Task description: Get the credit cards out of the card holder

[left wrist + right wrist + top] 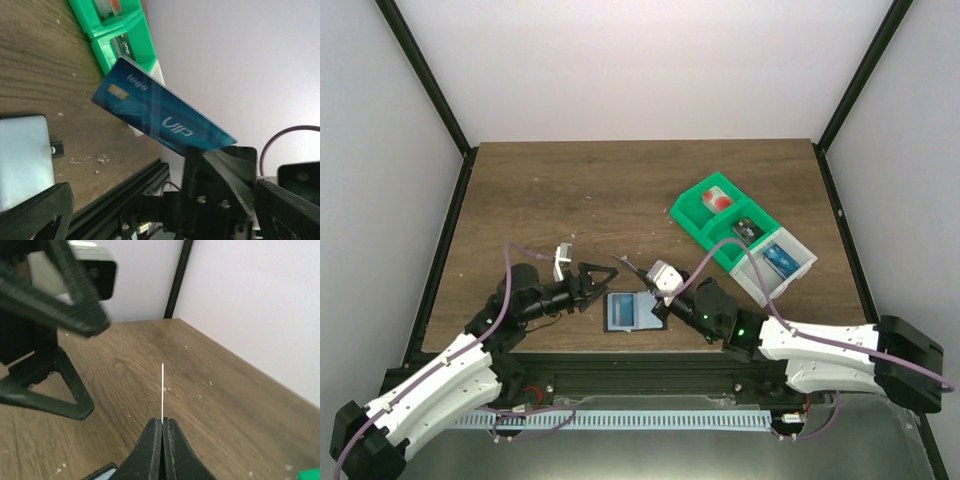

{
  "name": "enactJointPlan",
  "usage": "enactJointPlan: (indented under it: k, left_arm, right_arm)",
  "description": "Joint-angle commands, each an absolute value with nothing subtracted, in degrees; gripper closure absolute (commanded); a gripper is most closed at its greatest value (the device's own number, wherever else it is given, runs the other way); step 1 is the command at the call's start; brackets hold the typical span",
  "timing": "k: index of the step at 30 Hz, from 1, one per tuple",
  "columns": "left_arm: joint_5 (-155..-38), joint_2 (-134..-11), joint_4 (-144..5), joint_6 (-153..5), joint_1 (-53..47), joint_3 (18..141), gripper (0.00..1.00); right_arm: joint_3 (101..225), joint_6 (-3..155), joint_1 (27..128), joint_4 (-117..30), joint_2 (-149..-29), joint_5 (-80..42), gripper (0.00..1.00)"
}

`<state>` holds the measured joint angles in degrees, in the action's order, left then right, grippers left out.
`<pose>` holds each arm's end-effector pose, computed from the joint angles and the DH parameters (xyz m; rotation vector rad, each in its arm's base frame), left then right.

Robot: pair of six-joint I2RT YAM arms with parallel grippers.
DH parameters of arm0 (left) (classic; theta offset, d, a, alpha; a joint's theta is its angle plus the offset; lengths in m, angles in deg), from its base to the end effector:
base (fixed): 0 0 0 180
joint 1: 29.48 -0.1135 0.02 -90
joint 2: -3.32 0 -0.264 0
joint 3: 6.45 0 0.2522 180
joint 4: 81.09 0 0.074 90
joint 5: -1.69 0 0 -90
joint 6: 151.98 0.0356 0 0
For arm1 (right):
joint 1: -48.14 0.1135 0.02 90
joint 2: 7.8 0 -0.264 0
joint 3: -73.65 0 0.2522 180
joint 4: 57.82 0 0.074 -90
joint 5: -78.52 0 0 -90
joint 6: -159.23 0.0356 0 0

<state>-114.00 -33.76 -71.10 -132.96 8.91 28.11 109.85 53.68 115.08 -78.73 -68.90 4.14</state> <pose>0.1197 -0.1145 0.2386 -0.2218 2.1365 -1.6620 0.0986 0.2071 0.2309 -0.9261 1.3753 0.4618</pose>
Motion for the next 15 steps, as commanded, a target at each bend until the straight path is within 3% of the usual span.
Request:
enactJointPlan:
  k: [1,9,15]
  left_arm:
    - [-111.7,-35.3,-65.4,-124.9,8.9,31.8,0.0]
    - [-111.0,-37.8,-63.1,-117.0,8.9,32.8,0.0]
    - [-110.8,-37.8,-62.1,-115.7,8.9,32.9,0.01]
  right_arm:
    - [115.0,75.0,114.0,-63.2,-64.9,8.3,0.99]
    - [116.7,93.8,98.6,-49.1,-57.5,-5.0,1.0]
    - [118.7,101.5,88.9,-39.0,-55.7,-6.2,1.0]
